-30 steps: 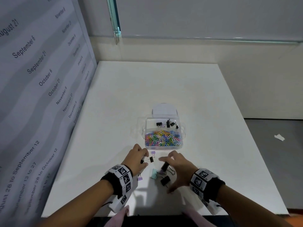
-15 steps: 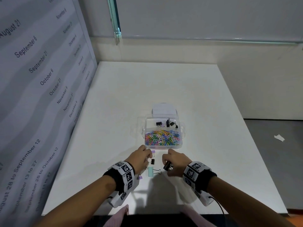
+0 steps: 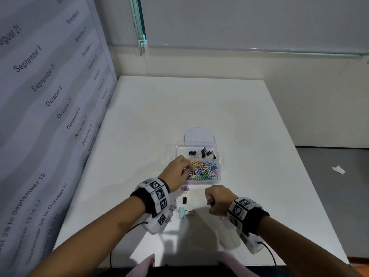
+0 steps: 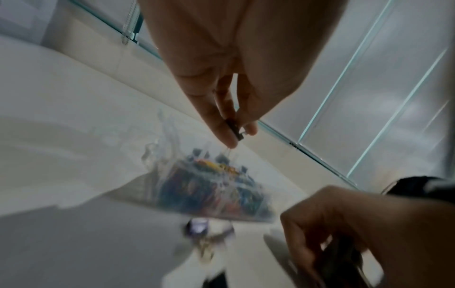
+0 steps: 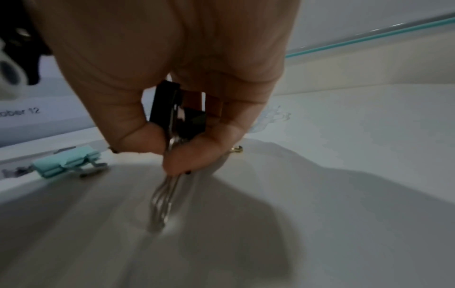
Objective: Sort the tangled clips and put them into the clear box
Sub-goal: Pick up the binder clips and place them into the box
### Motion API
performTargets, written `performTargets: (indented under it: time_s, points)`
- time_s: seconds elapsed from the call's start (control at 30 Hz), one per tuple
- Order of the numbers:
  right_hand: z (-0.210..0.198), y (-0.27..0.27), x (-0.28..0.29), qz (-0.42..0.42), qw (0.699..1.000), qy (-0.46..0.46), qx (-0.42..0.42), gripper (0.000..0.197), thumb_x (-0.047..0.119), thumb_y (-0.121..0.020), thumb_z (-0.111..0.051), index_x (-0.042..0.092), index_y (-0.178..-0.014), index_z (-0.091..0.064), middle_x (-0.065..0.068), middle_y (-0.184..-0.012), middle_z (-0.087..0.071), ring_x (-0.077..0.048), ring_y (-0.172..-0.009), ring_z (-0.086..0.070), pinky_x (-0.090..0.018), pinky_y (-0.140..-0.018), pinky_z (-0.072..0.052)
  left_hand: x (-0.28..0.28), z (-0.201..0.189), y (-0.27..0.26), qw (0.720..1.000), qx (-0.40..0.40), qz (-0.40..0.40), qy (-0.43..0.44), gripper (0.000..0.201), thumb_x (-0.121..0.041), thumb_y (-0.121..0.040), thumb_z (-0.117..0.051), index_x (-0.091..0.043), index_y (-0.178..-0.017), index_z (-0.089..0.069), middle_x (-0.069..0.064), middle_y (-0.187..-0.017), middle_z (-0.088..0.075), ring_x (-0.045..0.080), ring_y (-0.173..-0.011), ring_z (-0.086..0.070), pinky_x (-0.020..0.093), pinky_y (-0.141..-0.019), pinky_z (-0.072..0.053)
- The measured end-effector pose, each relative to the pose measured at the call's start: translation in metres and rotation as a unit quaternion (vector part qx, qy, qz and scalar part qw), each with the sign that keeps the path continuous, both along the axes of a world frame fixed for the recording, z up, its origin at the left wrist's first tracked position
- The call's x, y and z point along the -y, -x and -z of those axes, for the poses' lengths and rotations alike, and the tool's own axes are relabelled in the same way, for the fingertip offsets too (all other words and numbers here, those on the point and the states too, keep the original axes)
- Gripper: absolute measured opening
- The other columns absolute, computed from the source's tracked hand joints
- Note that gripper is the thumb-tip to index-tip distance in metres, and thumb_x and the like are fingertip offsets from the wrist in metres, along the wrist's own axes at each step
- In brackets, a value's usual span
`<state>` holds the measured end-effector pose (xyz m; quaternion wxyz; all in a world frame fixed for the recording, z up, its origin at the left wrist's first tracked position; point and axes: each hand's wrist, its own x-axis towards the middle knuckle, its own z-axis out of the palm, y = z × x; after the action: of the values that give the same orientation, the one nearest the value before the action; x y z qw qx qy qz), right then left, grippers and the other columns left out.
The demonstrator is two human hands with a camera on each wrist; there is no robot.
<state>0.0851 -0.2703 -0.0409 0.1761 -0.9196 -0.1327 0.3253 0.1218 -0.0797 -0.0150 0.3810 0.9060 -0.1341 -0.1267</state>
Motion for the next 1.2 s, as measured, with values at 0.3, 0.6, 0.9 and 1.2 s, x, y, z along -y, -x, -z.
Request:
performTargets:
  time_s: [0.3,0.6,0.9,1.2]
  points:
    - [-0.029,-0.017,-0.002,0.03,0.997,-0.078,0.006,0.02,0.007,-0.064,-0.064,0.024,-0.073,-0.057,0.003,-0.081,-0.06,-0.012,-0.074,-0.056,-0.018,-0.062,-0.043,0.015,-0.01,-0.066,0.995,-0.045,-0.091,-0.021,0.032,0.004,-0.092,-0.039,-0.006,-0.112,-0.062,0.015,-0.127,-0.056,0.028,-0.113,-0.055,0.032,-0.096,-0.043]
    - [-0.057,-0.079,-0.002,0.157,0.972,-0.118,0.128,0.017,0.004,-0.065,-0.069,0.011,-0.08,-0.066,-0.002,-0.075,-0.061,-0.017,-0.066,-0.056,-0.02,-0.057,-0.047,0.029,0.014,-0.074,0.95,0.053,0.201,-0.235,0.074,0.012,-0.081,-0.051,-0.02,-0.144,-0.029,0.004,-0.156,-0.02,0.026,-0.144,-0.018,0.043,-0.117,-0.024]
    - [-0.05,-0.121,0.006,0.244,0.944,-0.141,0.171,0.018,0.005,-0.071,-0.068,0.008,-0.089,-0.068,-0.009,-0.087,-0.069,-0.02,-0.078,-0.061,-0.028,-0.071,-0.051,0.004,0.013,-0.075,0.92,0.034,0.184,-0.343,0.063,-0.001,-0.087,-0.052,-0.019,-0.143,-0.029,-0.002,-0.157,-0.019,0.024,-0.146,-0.01,0.049,-0.117,-0.018]
    - [-0.038,-0.134,-0.013,0.268,0.936,-0.16,0.165,0.02,0.007,-0.084,-0.057,0.012,-0.1,-0.068,-0.011,-0.103,-0.07,-0.024,-0.095,-0.063,-0.019,-0.076,-0.04,-0.03,0.008,-0.04,0.975,0.097,0.036,-0.198,0.046,0.003,-0.084,-0.047,-0.015,-0.126,-0.055,0.009,-0.139,-0.044,0.029,-0.132,-0.031,0.038,-0.106,-0.034]
